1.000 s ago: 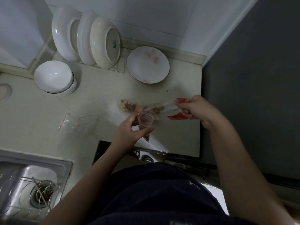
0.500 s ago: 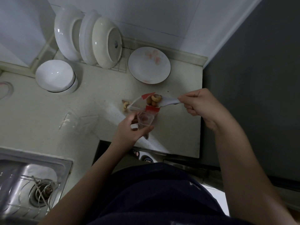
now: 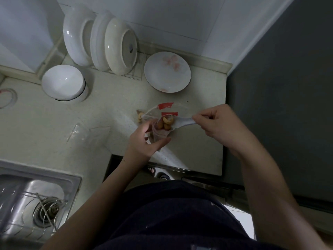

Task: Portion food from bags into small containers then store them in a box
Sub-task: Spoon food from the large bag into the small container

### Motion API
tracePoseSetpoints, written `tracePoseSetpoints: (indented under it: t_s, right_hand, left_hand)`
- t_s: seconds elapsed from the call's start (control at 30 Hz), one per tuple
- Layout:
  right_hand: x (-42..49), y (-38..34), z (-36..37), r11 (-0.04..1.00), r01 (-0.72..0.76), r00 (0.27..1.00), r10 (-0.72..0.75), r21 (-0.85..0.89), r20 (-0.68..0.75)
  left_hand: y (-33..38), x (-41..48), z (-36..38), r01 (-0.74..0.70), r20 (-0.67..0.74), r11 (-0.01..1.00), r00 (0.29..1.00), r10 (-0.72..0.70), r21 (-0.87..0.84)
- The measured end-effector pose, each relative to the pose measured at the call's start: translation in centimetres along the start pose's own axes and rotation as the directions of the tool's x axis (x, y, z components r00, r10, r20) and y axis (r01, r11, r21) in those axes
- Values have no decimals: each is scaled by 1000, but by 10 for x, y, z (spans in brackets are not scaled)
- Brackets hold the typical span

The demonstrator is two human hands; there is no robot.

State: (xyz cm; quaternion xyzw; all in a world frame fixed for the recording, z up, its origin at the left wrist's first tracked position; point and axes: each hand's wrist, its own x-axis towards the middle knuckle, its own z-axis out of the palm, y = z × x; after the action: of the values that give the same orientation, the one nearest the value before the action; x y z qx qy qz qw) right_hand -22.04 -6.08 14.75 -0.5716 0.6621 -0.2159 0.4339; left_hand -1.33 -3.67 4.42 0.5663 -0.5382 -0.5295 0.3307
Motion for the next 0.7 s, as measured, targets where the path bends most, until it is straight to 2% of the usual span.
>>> tracePoseSetpoints:
  t_s: [0.13, 0.3, 0.43, 0.6, 0.7]
  right_hand:
    - [-5, -4, 3, 985, 65, 997, -72, -161, -40]
    - [-12, -8, 9, 891, 214, 972, -236, -400, -6]
    - [-15, -16, 9, 875, 306, 943, -331, -375, -2]
    - [-8, -15, 0, 919, 242, 951, -289, -312, -111]
    - [-3, -18, -8, 913, 234, 939, -301, -335, -164]
  left_hand:
    - [-1, 0, 0, -3, -7, 1000, 1000, 3, -28]
    - [0, 0, 1, -19, -2, 998, 1000, 19, -52]
    - [-3, 2, 0, -26, -14, 998, 1000, 25, -51]
    - [-5, 3, -2, -23, -18, 998, 1000, 22, -58]
    - [-6, 2, -5, -40, -22, 999, 999, 39, -29]
